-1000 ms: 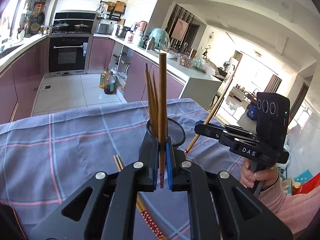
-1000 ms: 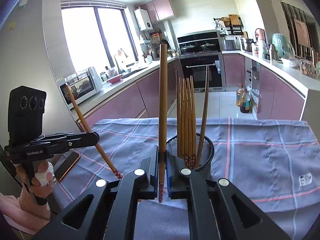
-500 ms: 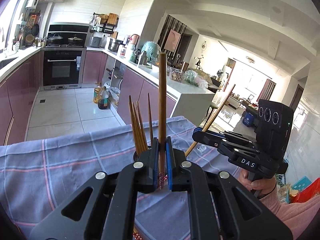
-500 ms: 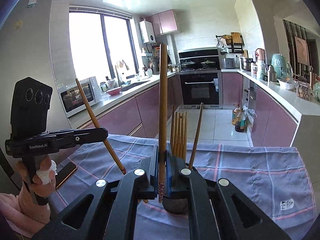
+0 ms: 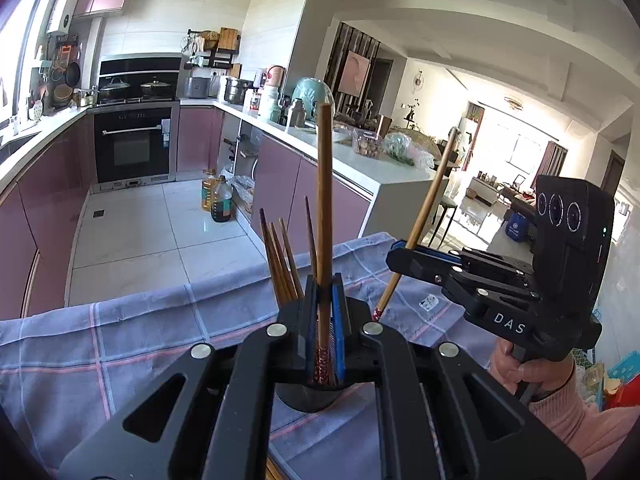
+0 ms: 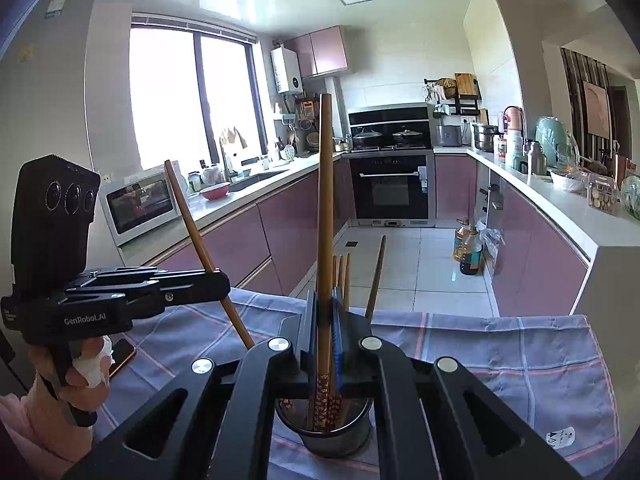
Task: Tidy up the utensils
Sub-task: 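Drop the left tool's chopstick into the mesh cup and open while the right tool releases its own, then withdraw both open tools from the cup back over the last two chopsticks, then close the left tool on one chopstick while the right tool grasps the other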
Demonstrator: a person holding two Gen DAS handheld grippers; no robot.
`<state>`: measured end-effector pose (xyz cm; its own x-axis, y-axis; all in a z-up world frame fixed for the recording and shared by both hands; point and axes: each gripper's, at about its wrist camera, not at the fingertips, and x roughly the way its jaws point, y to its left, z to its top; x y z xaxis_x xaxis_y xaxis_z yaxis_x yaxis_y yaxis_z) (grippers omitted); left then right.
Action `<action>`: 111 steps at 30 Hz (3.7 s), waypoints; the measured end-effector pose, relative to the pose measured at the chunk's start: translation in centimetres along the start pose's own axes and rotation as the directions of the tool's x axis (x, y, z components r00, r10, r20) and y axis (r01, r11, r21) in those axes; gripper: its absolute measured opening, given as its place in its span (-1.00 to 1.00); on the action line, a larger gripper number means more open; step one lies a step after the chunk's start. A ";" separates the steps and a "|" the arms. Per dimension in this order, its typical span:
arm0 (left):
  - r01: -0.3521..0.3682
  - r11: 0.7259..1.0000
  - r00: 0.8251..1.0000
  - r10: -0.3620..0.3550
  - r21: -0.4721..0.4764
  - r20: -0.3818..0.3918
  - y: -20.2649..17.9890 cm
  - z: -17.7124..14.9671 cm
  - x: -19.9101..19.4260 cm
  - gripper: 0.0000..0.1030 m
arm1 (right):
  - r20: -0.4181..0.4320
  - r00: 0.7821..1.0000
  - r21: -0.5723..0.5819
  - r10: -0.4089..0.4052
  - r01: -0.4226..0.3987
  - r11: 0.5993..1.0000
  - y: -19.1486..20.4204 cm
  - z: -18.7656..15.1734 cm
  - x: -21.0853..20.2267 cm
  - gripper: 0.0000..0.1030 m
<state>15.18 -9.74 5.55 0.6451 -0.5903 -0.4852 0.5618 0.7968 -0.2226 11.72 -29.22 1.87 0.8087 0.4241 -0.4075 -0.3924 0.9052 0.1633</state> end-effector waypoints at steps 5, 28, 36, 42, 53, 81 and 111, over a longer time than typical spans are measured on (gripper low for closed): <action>-0.007 1.000 0.998 0.008 0.021 -0.061 -0.3 -0.6 1.8 -0.85 | -0.063 0.998 0.014 0.008 -0.007 1.000 -0.1 -0.8 1.9 -0.89; -0.031 0.999 0.972 0.035 0.020 -0.233 1.3 -0.9 8.7 -0.83 | -0.241 0.970 0.053 0.017 -0.005 0.999 -0.6 -2.8 7.2 -0.85; -0.032 0.999 0.972 0.035 0.013 -0.234 1.6 -1.8 9.2 -0.75 | -0.228 0.973 0.078 0.027 -0.009 0.997 -1.0 -3.1 6.9 -0.85; -0.068 0.998 0.982 0.067 0.003 -0.176 2.2 -3.0 7.0 -0.55 | -0.197 0.979 0.082 0.045 -0.029 0.996 -0.5 -3.6 5.4 -0.64; -0.179 0.984 0.980 0.177 -0.023 -0.087 4.7 -7.4 0.3 0.07 | -0.165 0.971 0.050 0.172 -0.166 0.985 3.6 -6.7 1.4 -0.18; -0.375 0.916 0.915 0.340 -0.142 -0.218 9.0 -16.7 -1.5 0.51 | -0.439 0.896 -0.049 0.069 -0.101 0.994 11.8 -15.5 7.9 -0.02; -0.254 0.967 0.922 0.238 -0.013 -0.307 5.0 -18.7 1.9 0.20 | -0.464 0.883 0.034 0.073 -0.064 0.997 8.9 -15.7 6.8 -0.35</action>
<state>9.56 -4.44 -12.34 0.5692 -0.3149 -0.7595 0.3731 0.9221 -0.1027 6.88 -18.73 -13.61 0.4822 0.4272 -0.7649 -0.4286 0.8765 0.2194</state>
